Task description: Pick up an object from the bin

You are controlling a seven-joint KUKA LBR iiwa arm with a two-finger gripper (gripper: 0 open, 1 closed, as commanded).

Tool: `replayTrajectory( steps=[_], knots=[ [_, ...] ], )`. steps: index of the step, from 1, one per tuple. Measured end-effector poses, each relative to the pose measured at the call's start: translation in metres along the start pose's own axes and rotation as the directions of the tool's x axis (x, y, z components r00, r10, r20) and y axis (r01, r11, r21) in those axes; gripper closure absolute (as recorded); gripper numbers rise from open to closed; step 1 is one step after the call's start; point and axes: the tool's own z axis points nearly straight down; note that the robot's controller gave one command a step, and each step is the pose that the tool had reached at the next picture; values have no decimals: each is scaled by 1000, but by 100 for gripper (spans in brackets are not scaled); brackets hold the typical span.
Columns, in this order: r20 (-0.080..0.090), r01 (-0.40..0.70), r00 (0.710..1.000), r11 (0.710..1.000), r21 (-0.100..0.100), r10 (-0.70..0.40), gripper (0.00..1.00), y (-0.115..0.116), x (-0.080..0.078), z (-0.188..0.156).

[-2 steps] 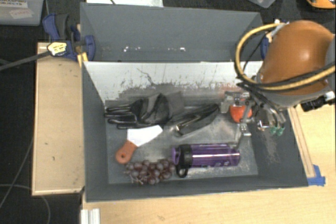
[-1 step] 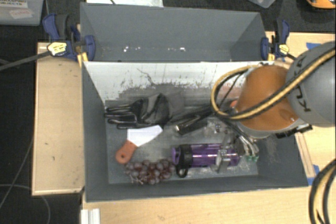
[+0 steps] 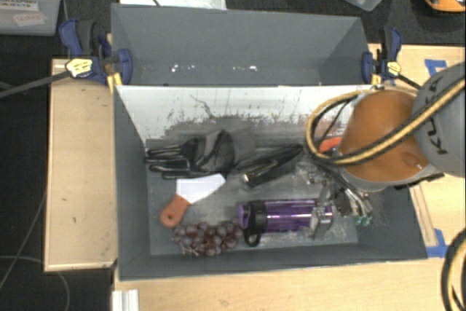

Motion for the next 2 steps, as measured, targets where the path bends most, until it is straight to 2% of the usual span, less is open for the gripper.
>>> replayTrajectory(
  steps=[1,2],
  knots=[
    [-16,-76,997,997,-1,76,0,27,1,47],
    [-7,-66,998,998,0,66,0,31,0,52]
  ],
)
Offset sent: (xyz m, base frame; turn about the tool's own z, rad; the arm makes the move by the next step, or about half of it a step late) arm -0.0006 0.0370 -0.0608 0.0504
